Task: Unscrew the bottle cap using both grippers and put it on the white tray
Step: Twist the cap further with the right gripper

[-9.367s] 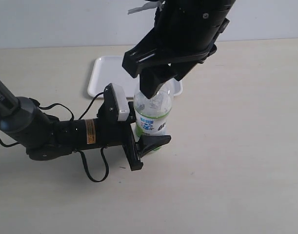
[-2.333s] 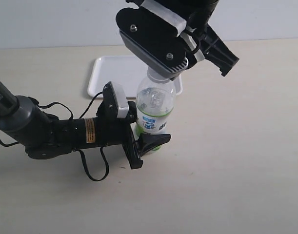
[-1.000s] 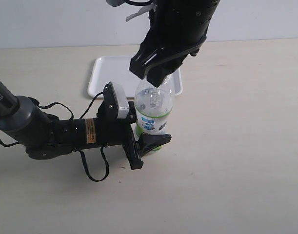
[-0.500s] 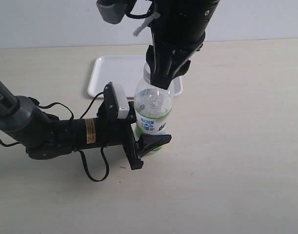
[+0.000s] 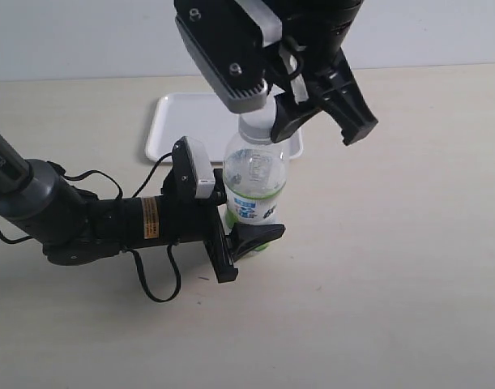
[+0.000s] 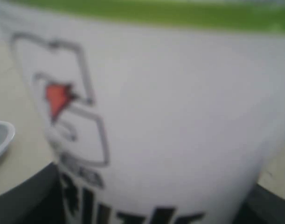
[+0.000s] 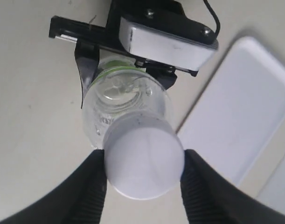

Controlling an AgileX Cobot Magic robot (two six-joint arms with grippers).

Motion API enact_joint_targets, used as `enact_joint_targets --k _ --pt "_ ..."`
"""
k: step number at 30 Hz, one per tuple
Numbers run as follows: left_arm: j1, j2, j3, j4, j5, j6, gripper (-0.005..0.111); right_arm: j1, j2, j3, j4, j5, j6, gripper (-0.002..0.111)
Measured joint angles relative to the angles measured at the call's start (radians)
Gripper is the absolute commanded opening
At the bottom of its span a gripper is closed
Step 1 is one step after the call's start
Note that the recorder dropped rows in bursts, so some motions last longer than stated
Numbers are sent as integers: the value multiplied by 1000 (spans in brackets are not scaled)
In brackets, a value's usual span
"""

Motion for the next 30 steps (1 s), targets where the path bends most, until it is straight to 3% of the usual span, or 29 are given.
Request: enact_joint_targets --k 19,27,30 --pt "0 0 0 -6 0 -21 1 0 0 0 -9 -50 -656 0" --pt "0 0 0 -6 0 -23 1 0 0 0 -9 -52 -689 0" --pt "0 0 0 -6 0 -23 1 0 0 0 -11 -52 -674 7"
